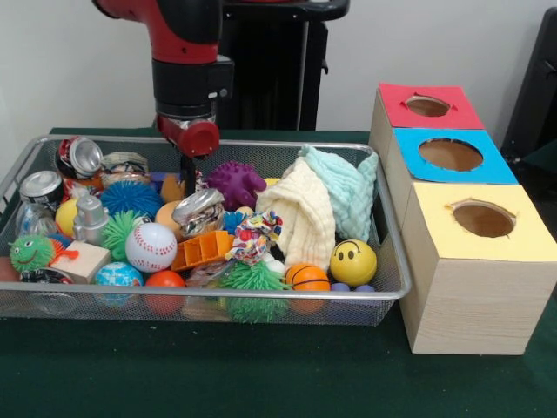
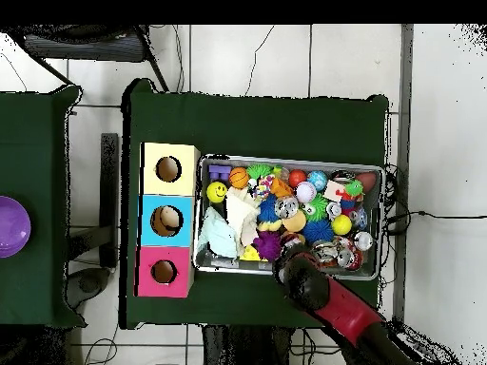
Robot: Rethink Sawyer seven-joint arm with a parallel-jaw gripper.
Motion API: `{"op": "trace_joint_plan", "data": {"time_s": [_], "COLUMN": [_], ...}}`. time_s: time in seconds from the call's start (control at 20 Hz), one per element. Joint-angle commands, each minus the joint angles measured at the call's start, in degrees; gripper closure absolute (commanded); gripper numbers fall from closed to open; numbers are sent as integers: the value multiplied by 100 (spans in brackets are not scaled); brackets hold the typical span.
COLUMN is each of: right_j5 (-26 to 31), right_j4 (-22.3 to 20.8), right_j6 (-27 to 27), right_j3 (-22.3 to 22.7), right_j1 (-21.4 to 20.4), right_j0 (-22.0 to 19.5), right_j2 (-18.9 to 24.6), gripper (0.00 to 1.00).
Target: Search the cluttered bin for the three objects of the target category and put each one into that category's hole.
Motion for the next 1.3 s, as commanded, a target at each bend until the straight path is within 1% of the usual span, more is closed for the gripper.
{"op": "trace_joint_plan", "data": {"time_s": [0.05,0.25,0.3,0.4,0.5,0.6,0.7,1.0,1.1,1.3], "right_j5": [651,758,850,981,1109,1244,1365,1508,1600,1772], "right_j4": [-162,-102,-65,3,55,115,185,295,384,649], "right_j6": [714,763,761,757,788,840,884,945,990,1170], "right_j3": [218,434,471,509,585,682,754,841,896,1088], "right_j1": [-795,-1243,-1395,-1570,-1732,-1830,-1887,-1872,-1847,-1947], "right_j0": [-224,-178,-191,-184,-227,-330,-417,-596,-591,-548], "right_j2": [830,889,925,978,1123,1357,1578,2266,2472,2809], "gripper": [100,100,100,100,100,100,100,100,100,100]}}
